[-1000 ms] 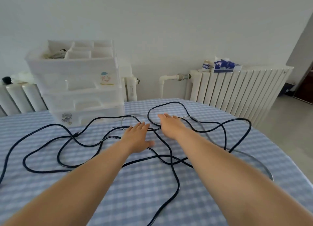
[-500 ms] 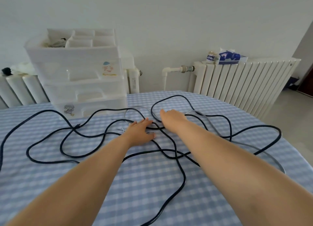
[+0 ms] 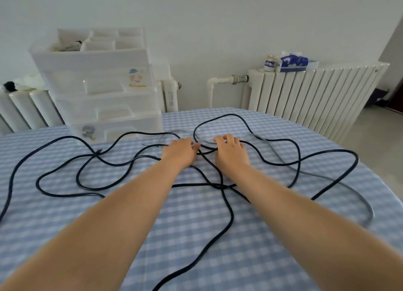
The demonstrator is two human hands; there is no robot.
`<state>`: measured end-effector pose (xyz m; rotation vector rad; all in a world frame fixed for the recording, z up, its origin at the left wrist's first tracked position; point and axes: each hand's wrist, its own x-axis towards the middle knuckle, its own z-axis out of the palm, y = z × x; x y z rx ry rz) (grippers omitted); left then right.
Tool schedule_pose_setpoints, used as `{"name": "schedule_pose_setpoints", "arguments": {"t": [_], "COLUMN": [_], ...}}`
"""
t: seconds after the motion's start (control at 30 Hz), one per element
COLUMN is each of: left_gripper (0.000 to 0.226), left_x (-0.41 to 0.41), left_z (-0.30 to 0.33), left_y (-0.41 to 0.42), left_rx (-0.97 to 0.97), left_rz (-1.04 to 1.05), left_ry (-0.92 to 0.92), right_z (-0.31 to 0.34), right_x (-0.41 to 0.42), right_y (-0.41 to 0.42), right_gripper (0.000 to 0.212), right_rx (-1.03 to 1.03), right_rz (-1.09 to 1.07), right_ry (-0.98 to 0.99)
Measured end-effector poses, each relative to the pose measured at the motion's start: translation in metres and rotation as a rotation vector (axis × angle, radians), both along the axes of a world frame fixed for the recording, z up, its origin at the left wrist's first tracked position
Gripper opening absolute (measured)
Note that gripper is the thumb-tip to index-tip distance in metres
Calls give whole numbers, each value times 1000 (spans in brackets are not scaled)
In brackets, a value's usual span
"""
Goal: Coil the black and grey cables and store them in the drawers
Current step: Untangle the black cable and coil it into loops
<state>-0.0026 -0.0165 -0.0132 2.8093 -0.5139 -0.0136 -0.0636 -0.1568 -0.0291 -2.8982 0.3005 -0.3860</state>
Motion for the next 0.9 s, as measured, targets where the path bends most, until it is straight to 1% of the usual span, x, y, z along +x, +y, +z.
{"name": "schedule_pose_setpoints", "arguments": {"t": [0.07, 0.13, 0.2, 0.3, 0.4, 0.5, 0.57, 0.63, 0.7, 0.77, 0.83, 0.9], "left_gripper": [50, 56, 61, 62, 58, 63, 62, 45, 22, 18, 9, 8], "left_x": [3, 7, 12, 17, 19, 19, 20, 21, 20, 6, -11, -25], "left_z": [5, 11, 14, 15, 15, 20, 23, 26, 28, 38, 55, 75], "left_y": [-11, -22, -28, -36, -45, -51, -51, -50, -47, -44, -37, -28], "left_rx": [105, 121, 104, 100, 41, -4, -54, -175, -426, -760, -1045, -1180], "left_rz": [62, 164, 246, 282, 326, 366, 410, 404, 279, 132, 63, 11], "left_ry": [5, 83, 136, 105, 159, 252, 288, 233, 134, 101, 112, 79], "right_z": [-3, -5, -7, -10, -13, -13, -13, -15, -15, -13, -8, 0], "right_x": [-11, -19, -24, -27, -27, -29, -29, -29, -29, -31, -36, -46], "right_y": [-7, -11, -12, -13, -14, -15, -14, -14, -13, -13, -13, -12], "right_gripper": [43, 43, 48, 54, 54, 55, 57, 57, 55, 53, 49, 44], "right_rx": [13, 57, 132, 208, 237, 241, 248, 286, 384, 501, 584, 598], "right_rz": [19, 56, 87, 102, 105, 102, 101, 108, 108, 82, 45, 35], "right_ry": [43, 82, 110, 102, 75, 78, 80, 48, -18, -119, -223, -385]}}
